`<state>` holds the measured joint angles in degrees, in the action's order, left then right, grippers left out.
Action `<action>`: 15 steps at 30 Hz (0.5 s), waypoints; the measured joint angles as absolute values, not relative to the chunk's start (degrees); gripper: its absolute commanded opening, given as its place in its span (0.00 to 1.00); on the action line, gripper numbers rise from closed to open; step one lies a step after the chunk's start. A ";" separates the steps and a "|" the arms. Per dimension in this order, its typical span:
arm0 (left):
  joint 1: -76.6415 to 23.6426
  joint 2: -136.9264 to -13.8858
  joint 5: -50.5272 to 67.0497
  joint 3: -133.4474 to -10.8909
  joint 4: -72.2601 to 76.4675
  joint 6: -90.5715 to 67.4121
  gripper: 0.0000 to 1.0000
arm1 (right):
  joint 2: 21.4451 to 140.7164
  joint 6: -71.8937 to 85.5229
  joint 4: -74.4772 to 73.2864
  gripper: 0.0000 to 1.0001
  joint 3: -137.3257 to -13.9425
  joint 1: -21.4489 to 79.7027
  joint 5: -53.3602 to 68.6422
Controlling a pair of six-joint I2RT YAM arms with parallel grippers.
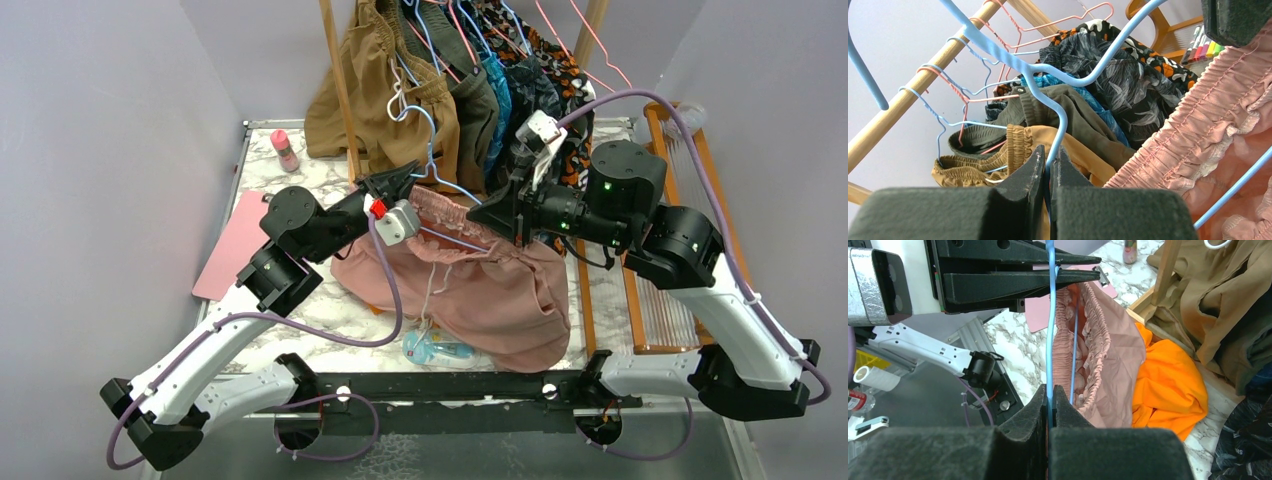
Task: Place the shorts on the hanger
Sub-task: Place the hanger on the clothesline.
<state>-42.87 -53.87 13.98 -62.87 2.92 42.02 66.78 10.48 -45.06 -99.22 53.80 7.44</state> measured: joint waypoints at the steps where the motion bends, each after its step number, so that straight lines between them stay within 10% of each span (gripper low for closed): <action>1: -42.87 -53.87 14.00 -62.87 2.92 42.00 0.00 | 66.63 10.48 -44.88 0.01 -98.98 53.80 7.46; 6: -42.87 -53.87 14.11 -62.85 2.92 41.60 0.00 | 65.91 10.81 -43.72 0.39 -97.89 53.80 7.79; 15: -42.87 -53.67 14.11 -62.85 2.94 41.17 0.00 | 65.71 12.91 -40.40 0.54 -97.86 53.80 6.68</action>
<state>-42.87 -53.67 14.11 -62.85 2.94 41.17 65.71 12.91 -40.40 -97.86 53.80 6.68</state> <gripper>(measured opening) 0.048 0.526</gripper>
